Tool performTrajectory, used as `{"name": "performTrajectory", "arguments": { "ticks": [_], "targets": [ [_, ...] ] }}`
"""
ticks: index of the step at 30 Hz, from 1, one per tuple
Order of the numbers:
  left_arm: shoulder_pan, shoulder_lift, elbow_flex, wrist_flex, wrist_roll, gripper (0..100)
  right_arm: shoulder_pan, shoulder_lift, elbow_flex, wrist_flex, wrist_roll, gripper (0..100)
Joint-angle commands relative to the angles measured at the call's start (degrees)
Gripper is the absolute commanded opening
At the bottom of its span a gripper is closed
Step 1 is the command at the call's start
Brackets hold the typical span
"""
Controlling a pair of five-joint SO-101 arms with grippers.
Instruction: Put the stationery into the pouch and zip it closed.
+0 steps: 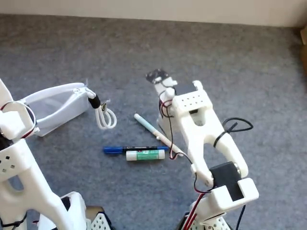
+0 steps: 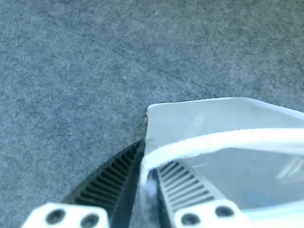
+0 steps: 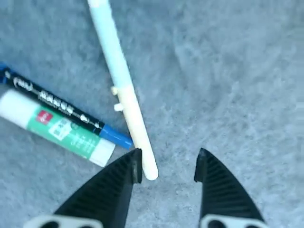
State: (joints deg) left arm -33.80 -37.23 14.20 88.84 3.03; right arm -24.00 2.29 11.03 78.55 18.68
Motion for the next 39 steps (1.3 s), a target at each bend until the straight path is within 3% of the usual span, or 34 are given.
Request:
{"name": "performTrajectory", "arguments": {
  "ticks": [1, 6, 15, 23, 28, 39],
  "targets": [
    [-0.4, 0.4, 0.4, -1.4, 0.7, 1, -5.1, -3.4, -4.0, -5.4, -3.2, 17.6],
    [-0.4, 0.4, 0.5, -1.4, 0.7, 1, -7.5, -3.4, 0.5, -18.2, -7.3, 17.6],
    [-0.4, 0.2, 3.0, -4.0, 0.7, 1, -10.4, -3.3, 8.3, -32.0, -7.7, 10.5],
    [-0.4, 0.0, 3.0, -4.0, 0.7, 1, -11.0, 2.5, 8.3, -32.2, -7.7, 11.0],
    [-0.4, 0.0, 3.0, -3.9, 0.7, 1, -11.1, 6.8, 5.8, -30.5, -7.7, 18.4],
    [-0.4, 0.0, 3.0, -3.9, 0.7, 1, -10.9, 17.7, -2.9, -26.9, -7.7, 18.0]
  ]
}}
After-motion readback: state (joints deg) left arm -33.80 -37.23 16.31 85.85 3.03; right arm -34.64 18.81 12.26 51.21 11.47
